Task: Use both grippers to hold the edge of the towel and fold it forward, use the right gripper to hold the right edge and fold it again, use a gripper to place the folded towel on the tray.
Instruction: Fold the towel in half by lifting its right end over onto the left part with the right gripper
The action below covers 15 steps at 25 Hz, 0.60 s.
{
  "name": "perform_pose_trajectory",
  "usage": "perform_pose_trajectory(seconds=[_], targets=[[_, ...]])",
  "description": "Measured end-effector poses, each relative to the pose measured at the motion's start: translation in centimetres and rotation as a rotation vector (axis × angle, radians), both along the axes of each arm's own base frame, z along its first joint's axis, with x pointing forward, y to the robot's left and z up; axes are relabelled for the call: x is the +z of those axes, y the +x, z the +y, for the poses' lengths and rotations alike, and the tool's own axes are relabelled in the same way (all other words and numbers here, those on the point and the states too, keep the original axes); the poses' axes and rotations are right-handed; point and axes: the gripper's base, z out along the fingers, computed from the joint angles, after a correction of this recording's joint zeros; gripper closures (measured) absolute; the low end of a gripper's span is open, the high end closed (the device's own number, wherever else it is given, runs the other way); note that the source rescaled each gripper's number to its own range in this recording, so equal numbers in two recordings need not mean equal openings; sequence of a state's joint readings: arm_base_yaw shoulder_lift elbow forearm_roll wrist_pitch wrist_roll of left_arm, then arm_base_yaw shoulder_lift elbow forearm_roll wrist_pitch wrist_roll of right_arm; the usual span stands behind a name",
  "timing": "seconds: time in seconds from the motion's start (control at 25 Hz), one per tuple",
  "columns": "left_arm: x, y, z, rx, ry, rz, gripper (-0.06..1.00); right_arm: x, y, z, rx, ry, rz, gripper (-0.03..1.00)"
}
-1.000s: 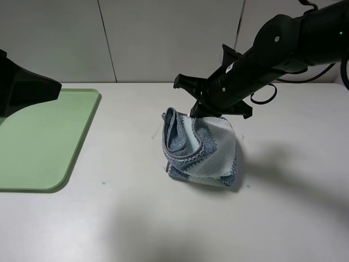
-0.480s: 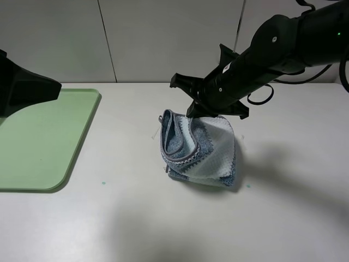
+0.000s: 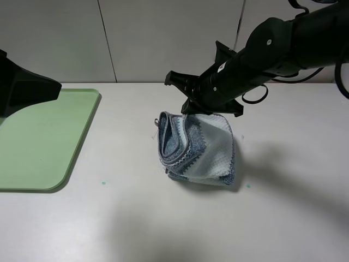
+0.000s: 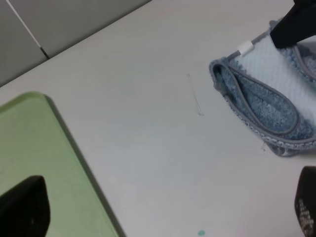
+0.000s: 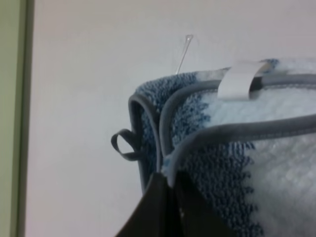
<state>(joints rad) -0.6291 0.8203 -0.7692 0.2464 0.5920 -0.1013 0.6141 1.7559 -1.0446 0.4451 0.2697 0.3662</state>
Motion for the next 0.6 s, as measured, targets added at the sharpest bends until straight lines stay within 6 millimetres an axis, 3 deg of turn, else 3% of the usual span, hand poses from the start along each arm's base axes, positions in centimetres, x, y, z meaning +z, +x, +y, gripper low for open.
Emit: perform_pose_trajectory(seconds=[0.6], targets=[[0.0,0.0,0.0,0.0,0.0,0.0,-0.06,-0.61,0.1,0.79,0.005,0.005,-0.032,0.97]])
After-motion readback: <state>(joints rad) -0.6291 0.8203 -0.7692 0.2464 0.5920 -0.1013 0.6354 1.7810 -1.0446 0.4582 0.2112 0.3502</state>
